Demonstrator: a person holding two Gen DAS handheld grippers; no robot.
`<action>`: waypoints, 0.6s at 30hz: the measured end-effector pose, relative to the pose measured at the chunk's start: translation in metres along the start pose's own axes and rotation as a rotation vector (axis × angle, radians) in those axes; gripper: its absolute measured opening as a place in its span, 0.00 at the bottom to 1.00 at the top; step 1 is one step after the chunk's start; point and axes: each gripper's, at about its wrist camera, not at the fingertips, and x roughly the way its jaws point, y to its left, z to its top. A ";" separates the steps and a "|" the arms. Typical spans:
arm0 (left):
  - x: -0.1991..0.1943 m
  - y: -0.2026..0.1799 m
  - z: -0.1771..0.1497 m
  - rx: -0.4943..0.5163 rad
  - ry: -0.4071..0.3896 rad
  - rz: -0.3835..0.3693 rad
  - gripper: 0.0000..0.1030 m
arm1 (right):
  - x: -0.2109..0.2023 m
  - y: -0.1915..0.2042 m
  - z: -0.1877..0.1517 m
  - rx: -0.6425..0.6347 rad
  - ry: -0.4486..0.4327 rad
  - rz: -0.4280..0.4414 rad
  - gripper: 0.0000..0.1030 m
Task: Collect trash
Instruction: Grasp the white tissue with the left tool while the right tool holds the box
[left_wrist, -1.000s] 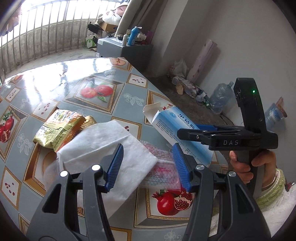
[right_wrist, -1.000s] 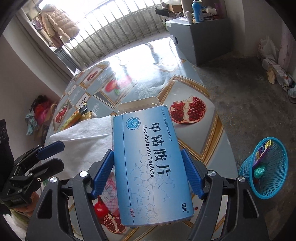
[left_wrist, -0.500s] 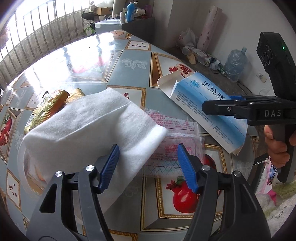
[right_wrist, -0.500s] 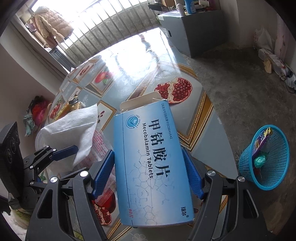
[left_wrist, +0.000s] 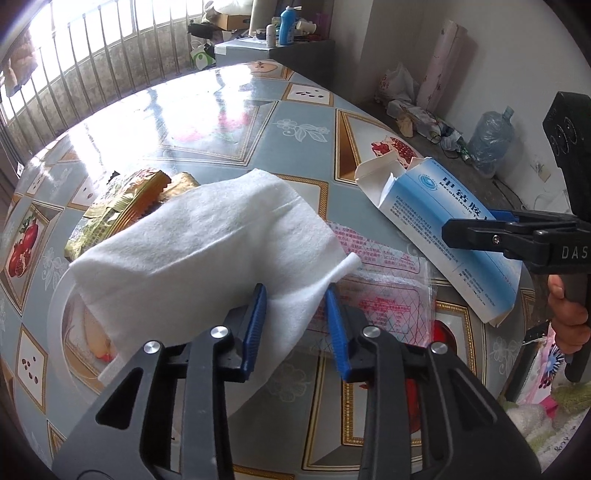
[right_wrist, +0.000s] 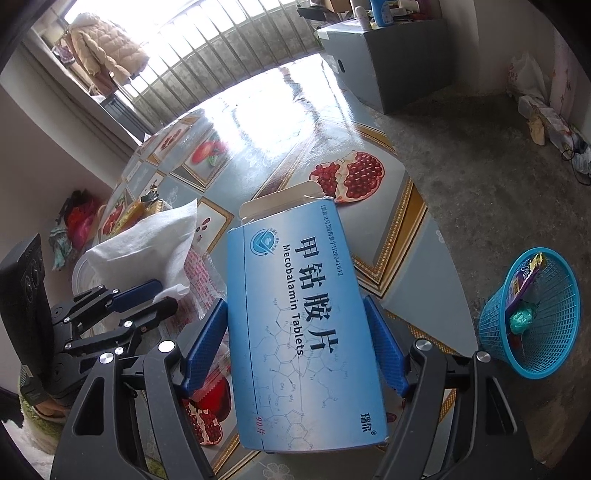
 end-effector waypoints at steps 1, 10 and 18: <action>0.000 0.003 0.000 -0.012 -0.001 -0.003 0.22 | 0.000 0.001 0.000 -0.005 0.002 0.001 0.74; 0.001 0.012 0.000 -0.064 -0.008 -0.009 0.07 | 0.002 0.008 -0.004 -0.032 0.009 -0.010 0.81; -0.005 0.018 0.001 -0.083 -0.022 -0.003 0.01 | 0.003 0.009 -0.003 -0.037 0.013 -0.013 0.81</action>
